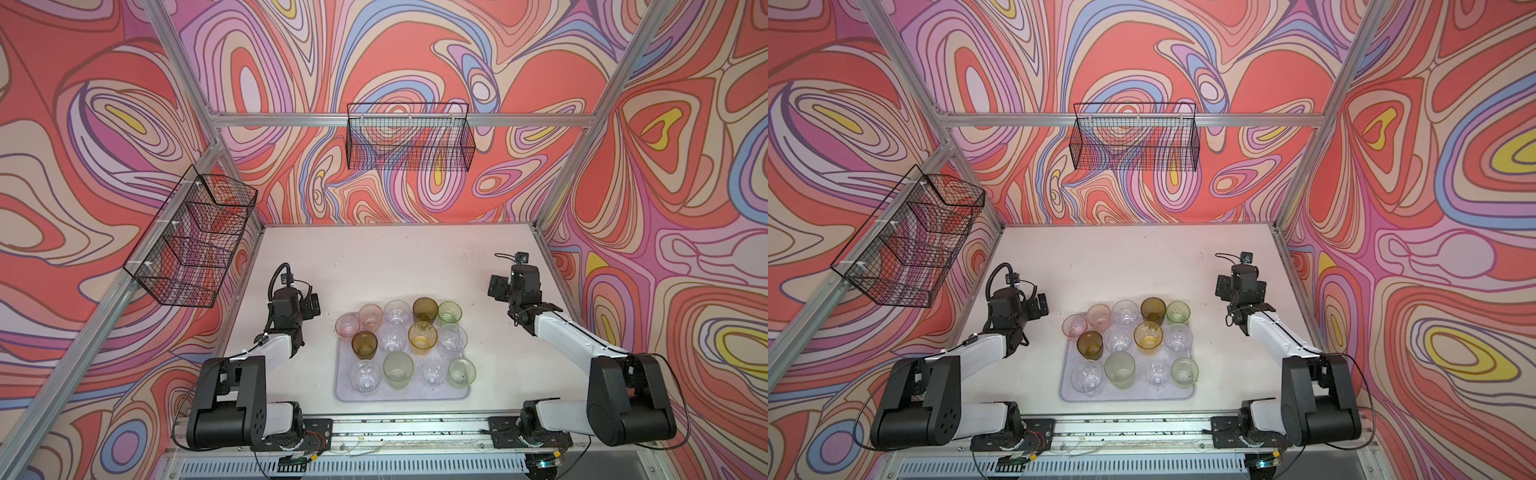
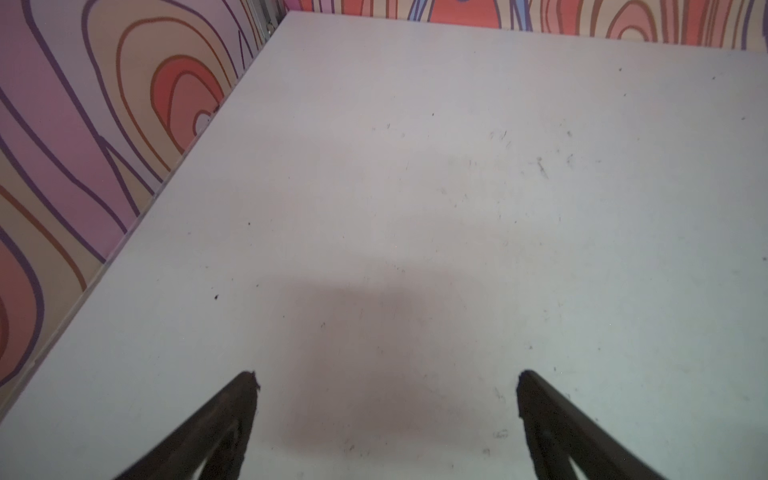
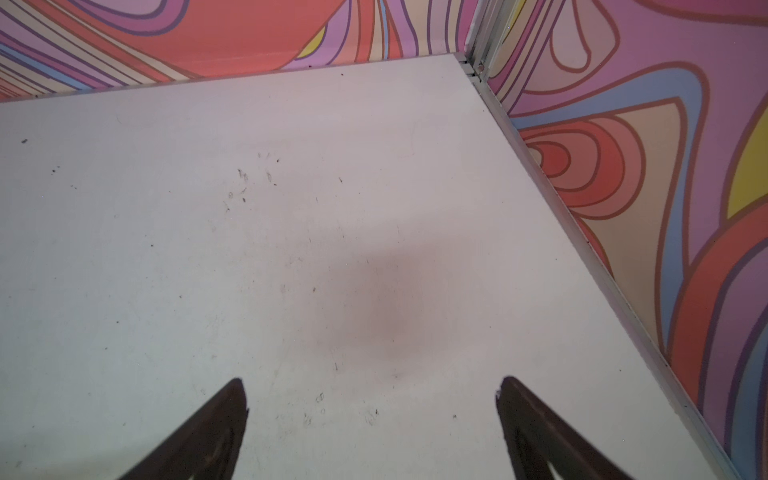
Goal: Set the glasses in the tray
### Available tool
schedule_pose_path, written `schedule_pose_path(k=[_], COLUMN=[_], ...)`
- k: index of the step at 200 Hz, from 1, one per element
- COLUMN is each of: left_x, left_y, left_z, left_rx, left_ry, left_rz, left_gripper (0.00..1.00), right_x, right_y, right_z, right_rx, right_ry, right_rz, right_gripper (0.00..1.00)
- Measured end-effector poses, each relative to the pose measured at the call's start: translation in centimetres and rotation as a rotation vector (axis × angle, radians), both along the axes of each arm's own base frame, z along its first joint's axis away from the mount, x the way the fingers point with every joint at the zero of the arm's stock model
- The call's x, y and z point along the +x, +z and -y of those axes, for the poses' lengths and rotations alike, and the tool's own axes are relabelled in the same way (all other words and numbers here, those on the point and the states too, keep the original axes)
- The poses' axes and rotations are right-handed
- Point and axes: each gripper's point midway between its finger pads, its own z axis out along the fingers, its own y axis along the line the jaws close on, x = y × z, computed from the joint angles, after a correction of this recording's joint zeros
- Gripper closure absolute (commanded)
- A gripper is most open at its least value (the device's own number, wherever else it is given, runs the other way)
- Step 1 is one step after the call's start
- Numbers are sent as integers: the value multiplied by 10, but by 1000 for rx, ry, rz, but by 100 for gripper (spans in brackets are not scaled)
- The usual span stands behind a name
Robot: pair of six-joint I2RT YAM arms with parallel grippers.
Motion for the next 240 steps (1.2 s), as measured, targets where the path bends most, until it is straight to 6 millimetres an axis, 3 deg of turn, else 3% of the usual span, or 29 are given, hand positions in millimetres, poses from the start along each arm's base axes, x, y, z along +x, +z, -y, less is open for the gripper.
schedule_pose_path(k=[27, 57, 77, 95, 131, 153, 198, 240], left_x=[9, 0, -1, -4, -26, -17, 22, 20], left_y=[7, -10, -10, -10, -31, -19, 12, -1], left_z=[2, 8, 12, 14, 15, 14, 16, 19], left_rx=[-6, -22, -27, -27, -27, -24, -16, -7], left_ry=[-11, -41, -60, -73, -70, -69, -81, -80], left_rz=[81, 87, 122, 177, 171, 208, 244, 180], left_gripper=[0, 0, 0, 0, 0, 0, 0, 0], right_x=[-2, -2, -3, -5, -9, -11, -22, -21], right_y=[-17, -24, -27, -26, -13, -2, 7, 16], right_z=[0, -6, -11, -15, -29, -37, -46, -48], right_rx=[2, 24, 30, 31, 38, 40, 33, 29], right_ry=[2, 36, 72, 103, 193, 245, 304, 321], right_rz=[24, 90, 142, 190, 317, 382, 457, 492], right_gripper=[2, 2, 2, 1, 2, 2, 2, 2])
